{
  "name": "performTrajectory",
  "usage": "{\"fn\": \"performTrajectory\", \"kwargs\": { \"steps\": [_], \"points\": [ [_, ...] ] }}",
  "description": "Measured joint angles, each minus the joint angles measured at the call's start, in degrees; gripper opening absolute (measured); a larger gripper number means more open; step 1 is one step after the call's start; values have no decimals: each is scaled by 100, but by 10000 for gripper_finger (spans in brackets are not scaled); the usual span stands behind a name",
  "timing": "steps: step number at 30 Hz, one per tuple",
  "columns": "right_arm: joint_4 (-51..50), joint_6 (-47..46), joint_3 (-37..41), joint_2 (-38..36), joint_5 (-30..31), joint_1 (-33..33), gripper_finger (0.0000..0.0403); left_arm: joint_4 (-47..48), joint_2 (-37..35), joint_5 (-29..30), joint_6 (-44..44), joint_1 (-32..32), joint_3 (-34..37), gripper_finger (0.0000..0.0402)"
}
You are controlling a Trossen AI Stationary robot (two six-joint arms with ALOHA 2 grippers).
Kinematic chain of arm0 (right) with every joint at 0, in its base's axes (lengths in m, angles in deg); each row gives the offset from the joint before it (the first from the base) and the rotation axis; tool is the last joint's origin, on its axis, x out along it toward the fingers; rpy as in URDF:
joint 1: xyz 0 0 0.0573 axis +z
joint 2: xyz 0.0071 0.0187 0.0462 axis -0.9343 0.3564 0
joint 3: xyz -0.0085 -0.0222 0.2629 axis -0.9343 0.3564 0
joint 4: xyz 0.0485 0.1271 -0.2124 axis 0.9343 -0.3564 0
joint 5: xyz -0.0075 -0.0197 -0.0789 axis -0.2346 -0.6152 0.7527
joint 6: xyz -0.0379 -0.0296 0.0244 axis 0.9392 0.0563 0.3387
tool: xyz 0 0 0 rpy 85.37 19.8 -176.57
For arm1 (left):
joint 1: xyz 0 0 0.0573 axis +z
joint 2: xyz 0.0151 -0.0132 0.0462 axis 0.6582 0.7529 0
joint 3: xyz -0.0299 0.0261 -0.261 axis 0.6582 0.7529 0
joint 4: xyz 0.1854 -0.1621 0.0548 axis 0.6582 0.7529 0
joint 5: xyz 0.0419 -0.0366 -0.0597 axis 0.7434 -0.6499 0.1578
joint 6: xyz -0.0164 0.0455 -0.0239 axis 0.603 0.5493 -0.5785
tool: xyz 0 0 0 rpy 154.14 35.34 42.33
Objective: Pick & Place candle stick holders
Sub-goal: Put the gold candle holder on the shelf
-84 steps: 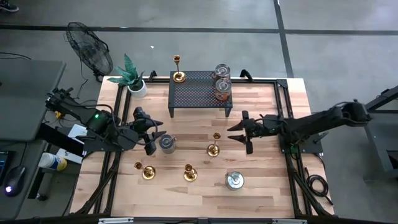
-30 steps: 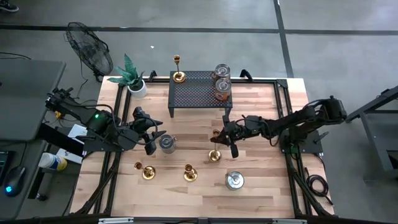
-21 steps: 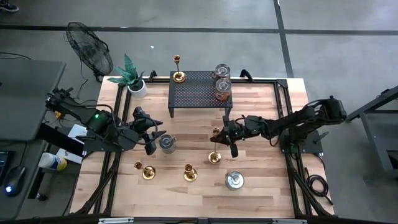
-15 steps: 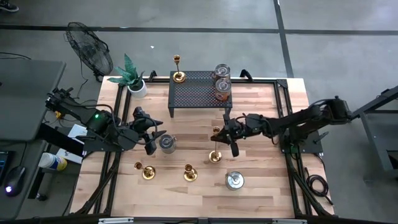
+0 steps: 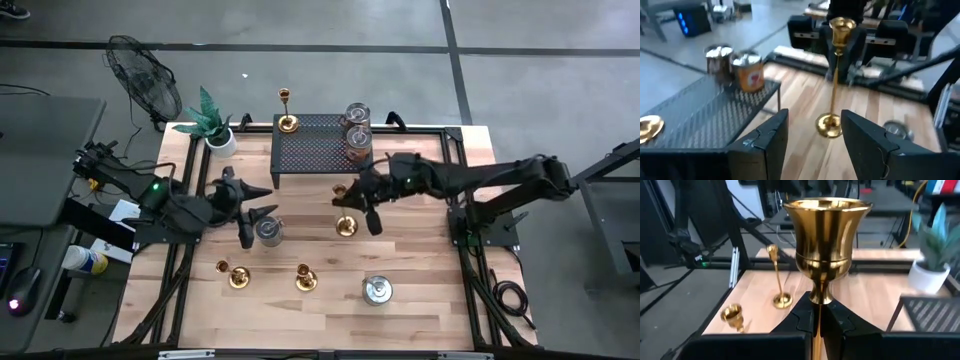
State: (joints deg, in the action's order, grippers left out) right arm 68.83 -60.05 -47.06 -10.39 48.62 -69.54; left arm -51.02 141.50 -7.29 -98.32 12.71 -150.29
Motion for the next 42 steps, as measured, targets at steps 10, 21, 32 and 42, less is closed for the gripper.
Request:
{"fn": "performTrajectory", "kwargs": {
  "steps": [10,21,32,42],
  "points": [
    [-836,409,-1294,5,-89,-253,5,-1903,506,-728,1019,731,-7,224],
    [-642,269,-1346,15,88,-337,5,-3541,1536,-2443,1250,1953,0,248],
    [-640,232,-1346,15,149,-333,4,-4689,2131,-3093,1236,2337,-2,248],
    [-640,232,-1346,15,236,-333,4,-4897,2138,-3131,1318,2452,-2,239]
  ]
}}
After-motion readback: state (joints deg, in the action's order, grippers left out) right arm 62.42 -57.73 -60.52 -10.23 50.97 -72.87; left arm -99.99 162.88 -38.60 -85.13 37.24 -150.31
